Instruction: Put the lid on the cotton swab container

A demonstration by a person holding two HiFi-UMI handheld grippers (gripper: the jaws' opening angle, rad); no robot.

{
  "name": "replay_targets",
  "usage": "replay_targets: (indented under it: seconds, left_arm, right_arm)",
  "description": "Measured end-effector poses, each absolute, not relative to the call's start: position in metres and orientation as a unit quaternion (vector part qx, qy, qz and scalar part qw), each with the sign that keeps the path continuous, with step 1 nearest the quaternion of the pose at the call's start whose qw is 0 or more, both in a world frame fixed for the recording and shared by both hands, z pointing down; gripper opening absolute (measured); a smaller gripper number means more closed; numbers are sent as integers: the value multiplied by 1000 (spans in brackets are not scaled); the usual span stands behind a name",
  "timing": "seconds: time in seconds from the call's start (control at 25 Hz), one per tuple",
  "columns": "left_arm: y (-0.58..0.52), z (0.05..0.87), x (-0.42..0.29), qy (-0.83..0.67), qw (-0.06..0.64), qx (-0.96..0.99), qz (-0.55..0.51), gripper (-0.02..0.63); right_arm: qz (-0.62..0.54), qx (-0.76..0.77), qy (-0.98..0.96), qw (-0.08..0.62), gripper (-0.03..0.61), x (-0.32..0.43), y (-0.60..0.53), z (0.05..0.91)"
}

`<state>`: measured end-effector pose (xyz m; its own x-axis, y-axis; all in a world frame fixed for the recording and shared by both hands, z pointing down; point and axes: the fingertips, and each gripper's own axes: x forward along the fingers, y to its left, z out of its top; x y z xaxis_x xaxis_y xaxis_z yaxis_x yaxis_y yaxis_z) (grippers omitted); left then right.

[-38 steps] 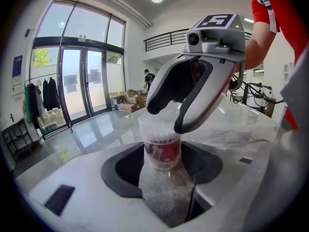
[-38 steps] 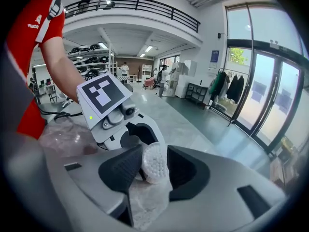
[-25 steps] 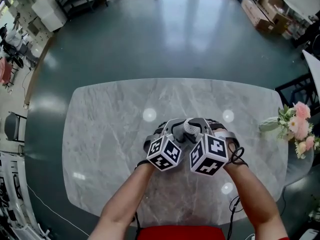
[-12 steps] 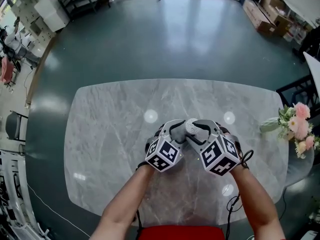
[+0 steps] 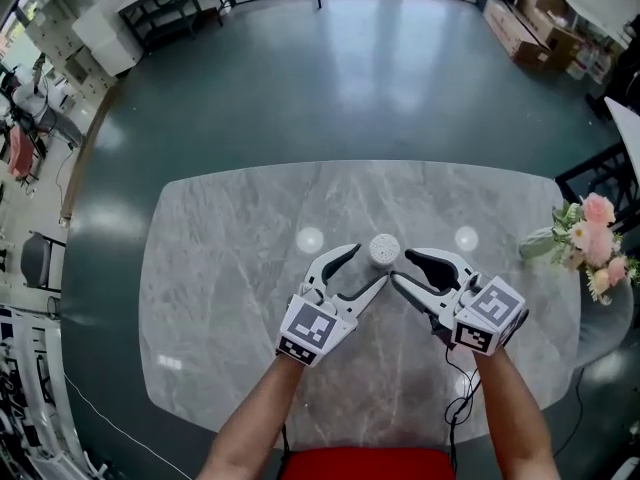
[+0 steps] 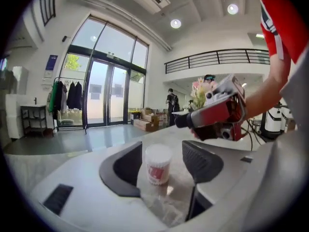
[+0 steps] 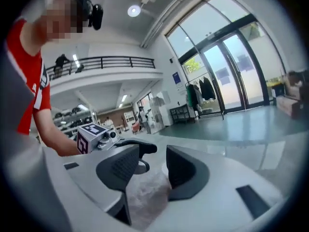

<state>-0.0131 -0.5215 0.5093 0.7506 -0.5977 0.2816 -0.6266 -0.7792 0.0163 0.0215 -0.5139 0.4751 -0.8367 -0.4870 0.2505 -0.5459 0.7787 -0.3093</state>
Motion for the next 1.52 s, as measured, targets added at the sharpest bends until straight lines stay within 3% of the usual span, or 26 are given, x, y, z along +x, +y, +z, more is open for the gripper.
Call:
replay_targets:
  seconds: [0.04,0.32,0.44,0.64,1.08,1.52]
  left_arm:
    - [-516,495,-12,-334,50,934,115,291]
    - [-469,408,-10,-376,36,925,50,94]
    - [-448,384,-8,-380,18,924,45,32]
    - [-416,359,-3,-380,-2,924,43,23]
    - [-368,332,-21,-389,-8,920,42,21]
    - [-362,335,-13,-381,-7,923,47,21]
  right_arm:
    - [197,274,-939,61,198,25,-509,470]
    - [165,269,-949,-16,194,35,-462,411]
    - [129,279,-951,-38,134,38,-441,382]
    - [69,303,-949,-49,19,48,-413,350]
    - [-10,358,-933,-31,17,52,-370,330]
    - [-2,364,-931,-34,15,62,-354,330]
